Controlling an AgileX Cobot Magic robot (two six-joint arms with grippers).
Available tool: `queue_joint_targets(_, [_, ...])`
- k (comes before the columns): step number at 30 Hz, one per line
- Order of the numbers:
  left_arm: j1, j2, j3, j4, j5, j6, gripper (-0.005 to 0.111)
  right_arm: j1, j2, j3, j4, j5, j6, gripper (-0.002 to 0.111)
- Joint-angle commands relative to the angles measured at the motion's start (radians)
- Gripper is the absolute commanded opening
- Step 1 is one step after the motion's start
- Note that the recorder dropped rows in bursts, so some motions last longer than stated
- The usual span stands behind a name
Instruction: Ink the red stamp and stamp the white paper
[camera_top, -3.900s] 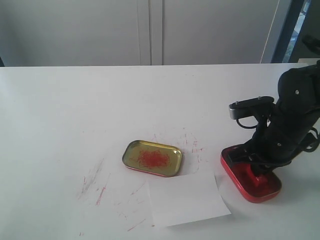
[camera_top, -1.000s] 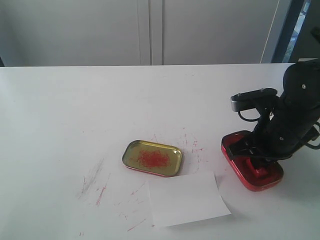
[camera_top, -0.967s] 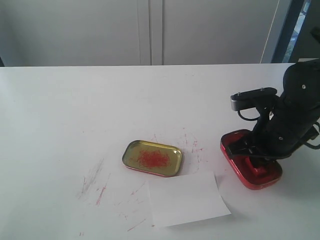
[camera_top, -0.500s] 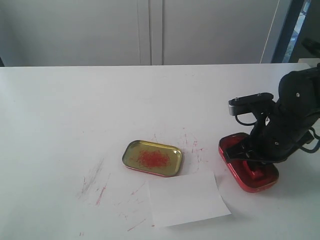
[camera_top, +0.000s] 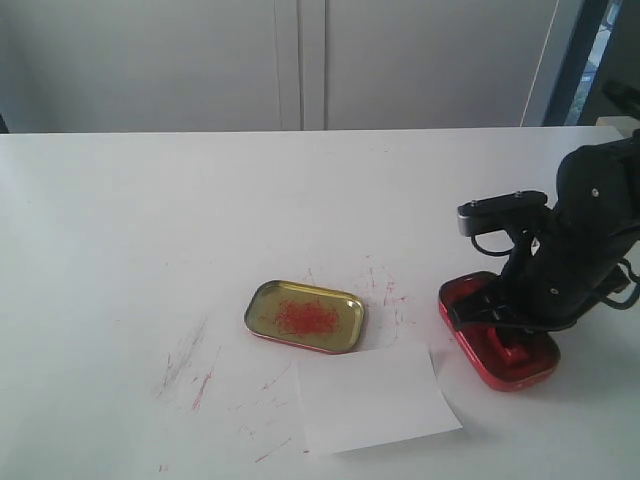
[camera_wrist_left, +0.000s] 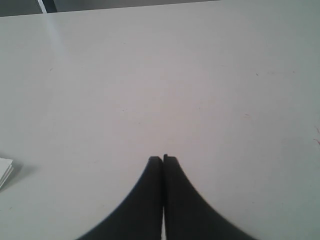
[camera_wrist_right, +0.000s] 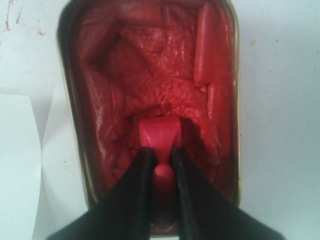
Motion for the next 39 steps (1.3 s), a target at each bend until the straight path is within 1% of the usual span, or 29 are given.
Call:
queue_joint_targets(1, [-0.001, -0.003, 0.005, -0.001, 0.003, 0.0, 0.0, -0.004, -0.009, -0.007, -0.002, 0.005, -0.001, 0.0])
queue_joint_targets(27, [-0.001, -0.003, 0.005, -0.001, 0.003, 0.0, 0.0, -0.004, -0.007, -0.007, -0.002, -0.011, -0.001, 0.0])
queue_joint_targets(39, [-0.001, -0.003, 0.005, -0.001, 0.003, 0.0, 0.0, -0.004, -0.007, -0.007, -0.002, 0.011, -0.001, 0.0])
